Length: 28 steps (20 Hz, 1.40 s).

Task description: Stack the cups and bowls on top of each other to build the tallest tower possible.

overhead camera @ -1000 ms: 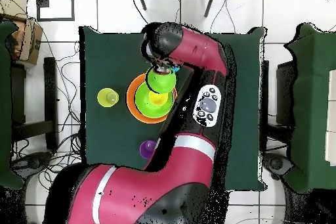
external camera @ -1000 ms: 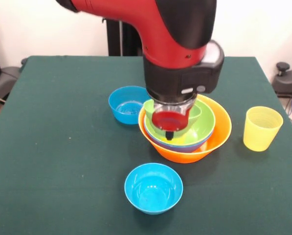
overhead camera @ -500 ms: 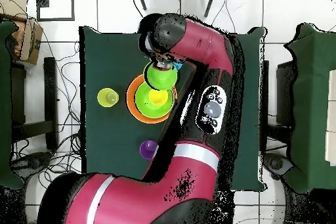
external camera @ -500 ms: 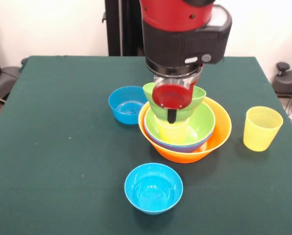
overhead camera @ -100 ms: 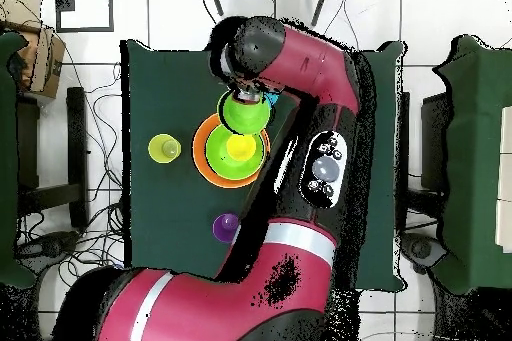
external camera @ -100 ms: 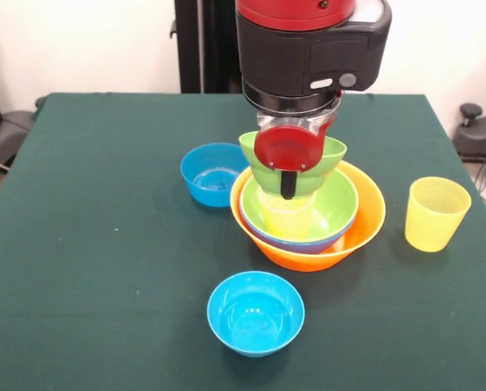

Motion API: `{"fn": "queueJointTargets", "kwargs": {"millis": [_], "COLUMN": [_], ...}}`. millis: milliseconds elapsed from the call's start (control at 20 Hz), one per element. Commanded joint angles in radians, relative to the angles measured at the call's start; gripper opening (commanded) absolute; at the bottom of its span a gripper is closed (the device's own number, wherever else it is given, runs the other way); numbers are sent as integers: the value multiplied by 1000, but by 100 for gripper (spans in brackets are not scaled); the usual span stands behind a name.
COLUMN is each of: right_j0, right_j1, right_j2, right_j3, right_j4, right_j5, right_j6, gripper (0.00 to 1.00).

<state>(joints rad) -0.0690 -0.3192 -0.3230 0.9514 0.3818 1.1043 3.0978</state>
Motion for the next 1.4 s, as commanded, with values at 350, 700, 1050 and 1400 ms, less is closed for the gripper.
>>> {"fn": "queueJointTargets", "kwargs": {"millis": [350,700,1050,1400], "right_j0": [1,3,9,11], "right_j1": [10,-8,4,44], "right_j2": [93,90,76,56], "right_j3": [189,207,200,186], "right_j4": [21,18,1,-21], "right_j5": [-20,-6,-23,-83], "right_j6": [47,38,43,57], "gripper": [0,0,0,0]}}
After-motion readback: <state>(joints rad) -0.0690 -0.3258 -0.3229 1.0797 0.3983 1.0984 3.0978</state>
